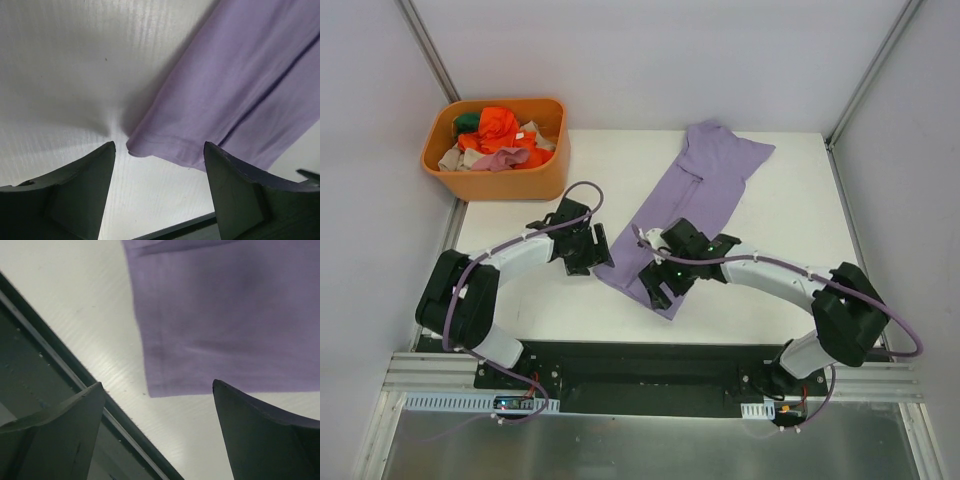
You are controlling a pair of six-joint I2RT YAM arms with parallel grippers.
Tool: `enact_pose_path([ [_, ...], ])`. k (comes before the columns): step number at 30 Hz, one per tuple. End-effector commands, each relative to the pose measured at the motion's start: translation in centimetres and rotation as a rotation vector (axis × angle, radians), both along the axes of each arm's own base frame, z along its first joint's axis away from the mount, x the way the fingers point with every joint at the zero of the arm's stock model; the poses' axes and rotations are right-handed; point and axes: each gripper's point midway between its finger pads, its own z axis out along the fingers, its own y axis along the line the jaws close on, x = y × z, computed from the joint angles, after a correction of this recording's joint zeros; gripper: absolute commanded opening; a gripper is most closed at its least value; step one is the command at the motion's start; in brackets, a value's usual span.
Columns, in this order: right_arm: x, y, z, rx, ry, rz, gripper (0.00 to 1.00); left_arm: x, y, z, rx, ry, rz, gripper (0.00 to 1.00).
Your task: Fold and stack the t-shirts
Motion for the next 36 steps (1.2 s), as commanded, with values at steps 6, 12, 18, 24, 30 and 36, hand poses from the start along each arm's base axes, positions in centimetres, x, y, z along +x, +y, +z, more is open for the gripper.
enact_pose_path([
  [6, -4.7, 3.4, -1.3, -0.002, 0.04, 0.188, 0.78, 0.0, -0.2, -3.1, 0.027, 0.104, -0.006, 0.51],
  [12, -4.4, 1.6, -4.2, -0.133, 0.045, 0.148, 0.66, -0.8, 0.0, -4.1, 0.032, 0.143, -0.007, 0.23],
  [18, -5.4, 0.2, -6.3, -0.228, 0.059, 0.143, 0.58, -1.4, 0.4, -3.6, 0.032, 0.128, 0.002, 0.12],
  [24, -5.5, -1.5, -6.7, -0.368, -0.062, 0.161, 0.24, -2.7, 0.9, -3.5, 0.027, 0.131, 0.023, 0.08],
  [30, -7.4, -0.8, -5.7, -0.376, -0.145, 0.257, 0.01, -4.4, 1.9, -3.3, 0.031, 0.126, 0.045, 0.0],
  [36, -10.9, 2.4, -3.7, -0.163, -0.09, 0.404, 0.03, -5.9, 2.9, -2.2, 0.025, 0.086, 0.077, 0.0],
])
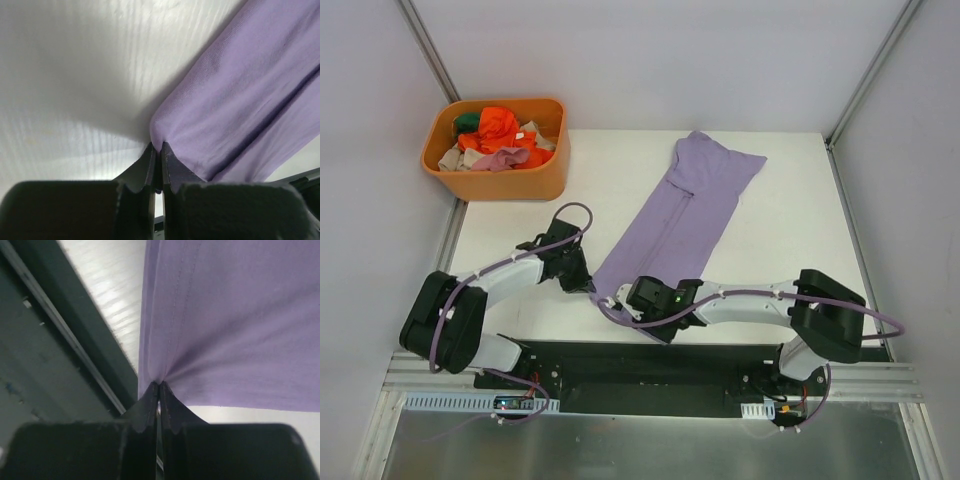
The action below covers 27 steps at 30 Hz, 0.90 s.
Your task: Fold and stack the t-shirts
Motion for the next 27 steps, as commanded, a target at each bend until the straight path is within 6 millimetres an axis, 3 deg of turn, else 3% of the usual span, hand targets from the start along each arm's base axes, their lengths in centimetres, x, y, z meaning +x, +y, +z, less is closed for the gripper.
enact_pose_path([
  [1, -2.3, 0.8, 1.7, 0.079, 0.076, 0.094, 0.08, -1.3, 1.6, 0.6, 0.04, -0.024, 0.052, 0.0],
  [7, -2.3, 0.5, 0.3, -0.025, 0.037, 0.114, 0.1, -2.3, 1.9, 0.3, 0.032, -0.007, 0.065, 0.0],
  [9, -2.3, 1.2, 0.4, -0.014, 0.04, 0.097, 0.19, -2.4, 1.9, 0.1, 0.035, -0.001, 0.064, 0.0],
  [11, -2.5, 2.0, 0.6, 0.012, 0.052, 0.091, 0.34, -2.4, 1.9, 0.2, 0.033, -0.002, 0.064, 0.0],
  [14, -2.2, 2.4, 0.7, 0.025, 0.043, 0.067, 0.41, -2.5, 1.9, 0.0, 0.036, 0.002, 0.061, 0.0],
  [20, -1.1, 1.4, 0.4, -0.029, -0.04, 0.03, 0.43, -2.5, 2.0, 0.0, 0.039, 0.003, 0.059, 0.0],
  [27, -1.3, 0.5, -1.9, -0.152, -0.069, 0.042, 0.41, -2.6, 2.1, 0.0, 0.044, -0.005, 0.066, 0.0],
])
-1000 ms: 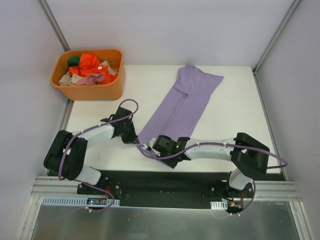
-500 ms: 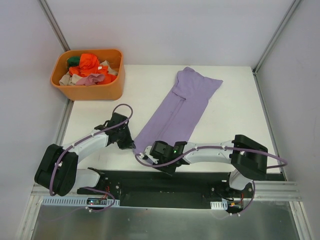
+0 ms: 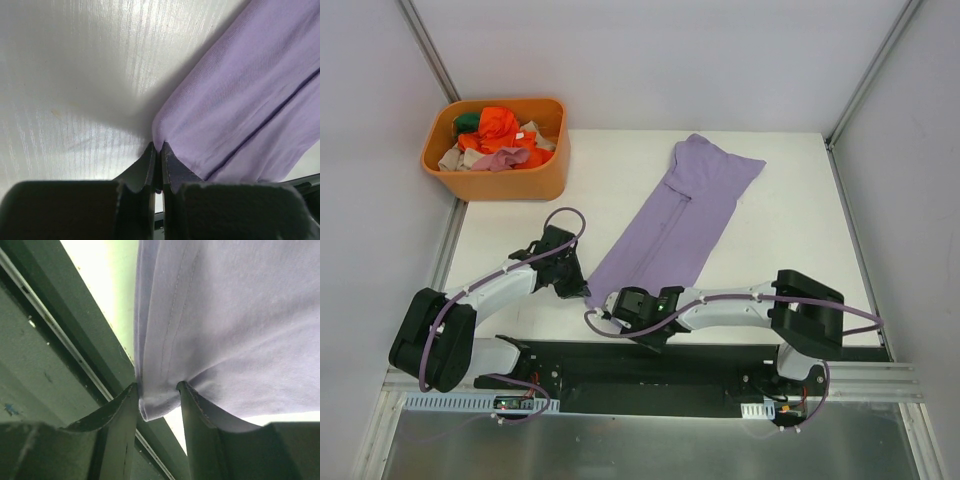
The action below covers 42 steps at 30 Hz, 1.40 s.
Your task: Fold and stack the t-shirts
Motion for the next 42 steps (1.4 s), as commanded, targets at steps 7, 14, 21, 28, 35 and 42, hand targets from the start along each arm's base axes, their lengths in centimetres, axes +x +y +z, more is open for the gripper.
enact_pose_path([
  [7, -0.1, 0.8, 0.6, 0.005, -0.047, -0.007, 0.01, -0.4, 0.5, 0.5, 0.009, -0.021, 0.018, 0.0],
  [14, -4.8, 3.8, 5.7, 0.272, 0.168, 0.168, 0.01, -0.4, 2.3, 2.7, 0.051, -0.109, 0.096, 0.0],
  [21, -6.7, 4.8, 9.0, 0.401, 0.256, 0.247, 0.01, -0.7, 3.8, 5.4, 0.078, -0.195, 0.129, 0.0],
  [28, -1.9, 3.5, 9.4, 0.423, 0.21, 0.054, 0.01, 2.1, 1.7, 9.8, -0.004, -0.309, 0.089, 0.05],
  [35, 4.9, -0.4, 9.7, 0.38, 0.119, -0.19, 0.01, 7.2, -2.8, 12.2, -0.072, -0.35, 0.002, 0.01],
  [42, 10.9, -3.9, 10.6, 0.349, 0.019, -0.364, 0.01, 13.0, -6.5, 13.8, -0.098, -0.364, -0.058, 0.0],
])
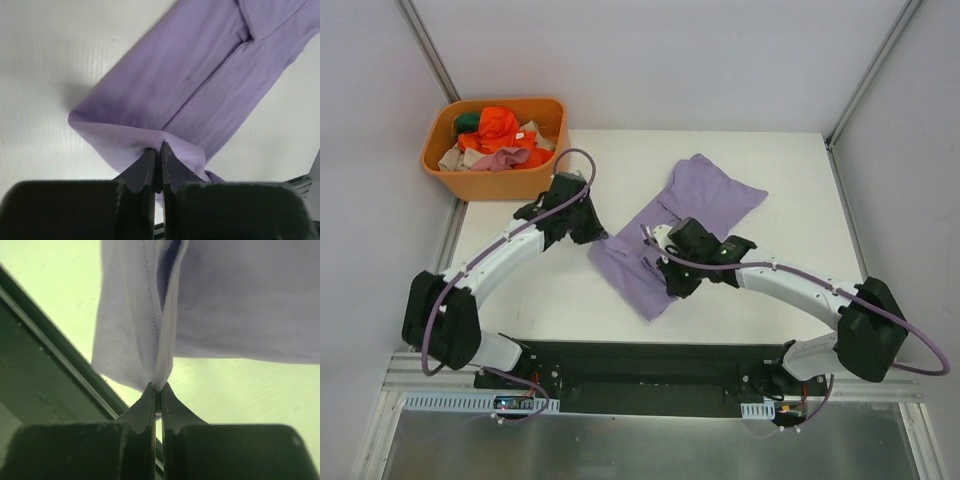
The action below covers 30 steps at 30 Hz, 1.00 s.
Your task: Fold and stack the t-shirts
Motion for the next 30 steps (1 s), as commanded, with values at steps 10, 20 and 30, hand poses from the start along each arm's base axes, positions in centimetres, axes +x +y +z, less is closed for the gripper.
enact_pose_path([
  [10, 10.3, -6.3, 1.8, -0.112, -0.107, -0.308, 0.01, 10.4, -6.3, 3.5, -0.045, -0.124, -0.129, 0.0],
  [20, 13.8, -8.3, 0.2, -0.15, -0.08, -0.429, 0.01, 14.8, -8.7, 1.7, -0.036, -0.126, -0.173, 0.03],
  [30, 15.5, -9.0, -1.8, -0.163, -0.046, -0.48, 0.02, 16.0, -9.6, -1.2, -0.034, -0.083, -0.206, 0.05],
])
